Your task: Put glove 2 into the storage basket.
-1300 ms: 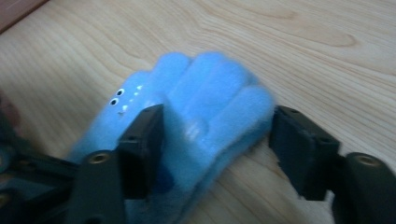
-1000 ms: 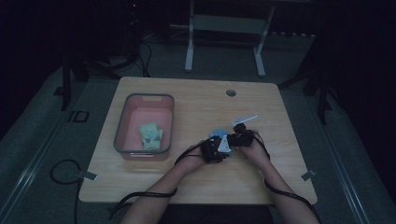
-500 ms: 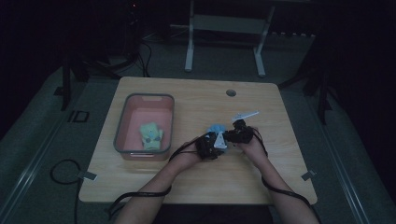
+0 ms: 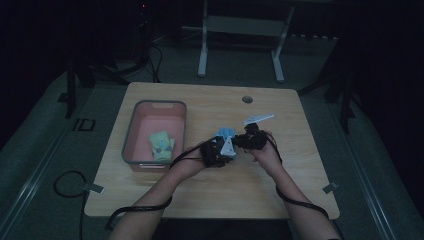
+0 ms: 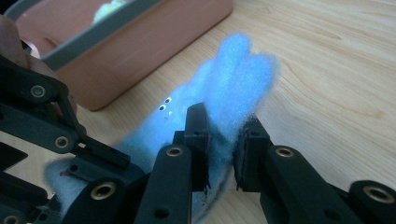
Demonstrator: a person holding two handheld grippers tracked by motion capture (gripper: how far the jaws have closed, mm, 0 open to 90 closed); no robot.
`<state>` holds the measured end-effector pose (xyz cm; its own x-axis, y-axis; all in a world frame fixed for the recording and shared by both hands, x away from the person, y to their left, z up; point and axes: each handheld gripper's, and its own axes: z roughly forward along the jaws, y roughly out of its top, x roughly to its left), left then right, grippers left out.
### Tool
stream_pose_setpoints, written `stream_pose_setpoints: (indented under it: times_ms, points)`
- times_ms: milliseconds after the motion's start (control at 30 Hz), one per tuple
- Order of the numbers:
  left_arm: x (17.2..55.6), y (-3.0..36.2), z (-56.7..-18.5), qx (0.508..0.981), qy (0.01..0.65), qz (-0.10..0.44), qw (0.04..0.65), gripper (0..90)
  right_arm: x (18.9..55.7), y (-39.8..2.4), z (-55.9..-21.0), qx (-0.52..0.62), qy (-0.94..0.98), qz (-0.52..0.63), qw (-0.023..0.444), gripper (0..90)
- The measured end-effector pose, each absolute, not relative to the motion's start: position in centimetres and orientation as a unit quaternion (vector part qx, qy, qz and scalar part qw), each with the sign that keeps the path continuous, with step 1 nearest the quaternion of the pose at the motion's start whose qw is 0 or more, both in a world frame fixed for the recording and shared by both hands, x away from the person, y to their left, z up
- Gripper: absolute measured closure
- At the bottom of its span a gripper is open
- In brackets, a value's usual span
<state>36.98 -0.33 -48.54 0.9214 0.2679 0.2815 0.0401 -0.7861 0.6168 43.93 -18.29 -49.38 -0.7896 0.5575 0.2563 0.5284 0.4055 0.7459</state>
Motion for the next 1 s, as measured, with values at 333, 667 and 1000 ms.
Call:
stream_pose_setpoints:
  times_ms: [333, 667, 1000]
  points:
    - [36.9, 1.7, -46.5, 0.926, 0.087, 0.179, 0.322, 74.0, 44.0, -16.6, -47.5, 0.309, 0.838, 0.449, 0.018, 78.1]
    - [36.9, 4.1, -45.3, 0.927, 0.1, 0.184, 0.311, 74.0, 44.4, -14.0, -46.5, 0.297, 0.839, 0.455, 0.016, 78.1]
    - [36.3, 6.3, -44.4, 0.929, 0.107, 0.191, 0.297, 73.9, 44.4, -11.4, -45.8, 0.276, 0.845, 0.458, 0.011, 78.1]
